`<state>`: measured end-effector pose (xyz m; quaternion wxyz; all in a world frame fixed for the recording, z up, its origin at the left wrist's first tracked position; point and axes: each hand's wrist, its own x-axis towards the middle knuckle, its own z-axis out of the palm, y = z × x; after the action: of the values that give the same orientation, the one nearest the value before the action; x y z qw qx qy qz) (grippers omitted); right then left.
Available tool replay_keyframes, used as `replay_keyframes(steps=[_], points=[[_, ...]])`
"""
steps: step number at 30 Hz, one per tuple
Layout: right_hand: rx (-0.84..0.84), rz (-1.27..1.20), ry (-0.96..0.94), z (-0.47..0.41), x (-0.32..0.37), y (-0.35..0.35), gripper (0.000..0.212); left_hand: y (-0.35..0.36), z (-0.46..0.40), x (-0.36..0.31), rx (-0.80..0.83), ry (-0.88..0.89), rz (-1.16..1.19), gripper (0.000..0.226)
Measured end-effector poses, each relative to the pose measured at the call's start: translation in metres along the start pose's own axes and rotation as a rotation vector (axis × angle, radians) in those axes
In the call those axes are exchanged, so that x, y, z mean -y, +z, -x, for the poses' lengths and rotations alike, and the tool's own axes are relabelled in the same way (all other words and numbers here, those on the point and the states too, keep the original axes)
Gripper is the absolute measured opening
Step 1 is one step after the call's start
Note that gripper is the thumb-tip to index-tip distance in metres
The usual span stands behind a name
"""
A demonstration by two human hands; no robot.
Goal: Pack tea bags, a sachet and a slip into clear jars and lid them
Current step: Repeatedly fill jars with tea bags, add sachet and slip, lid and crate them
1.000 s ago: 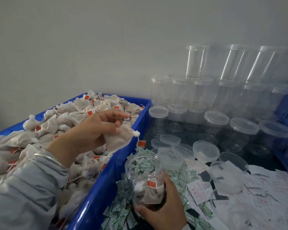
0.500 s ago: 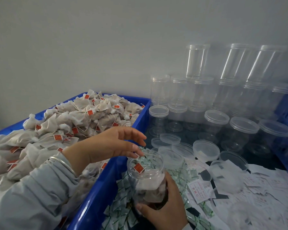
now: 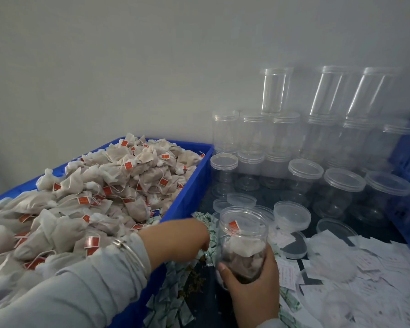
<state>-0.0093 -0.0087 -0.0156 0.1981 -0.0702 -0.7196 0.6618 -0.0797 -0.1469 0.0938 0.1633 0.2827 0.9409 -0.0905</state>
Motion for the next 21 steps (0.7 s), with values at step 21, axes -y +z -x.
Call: replay_keyframes(steps=[21], points=[[0.024, -0.054, -0.024, -0.001, -0.001, -0.005, 0.109, -0.001, -0.022, -0.011, -0.052, -0.162, -0.03, 0.027]])
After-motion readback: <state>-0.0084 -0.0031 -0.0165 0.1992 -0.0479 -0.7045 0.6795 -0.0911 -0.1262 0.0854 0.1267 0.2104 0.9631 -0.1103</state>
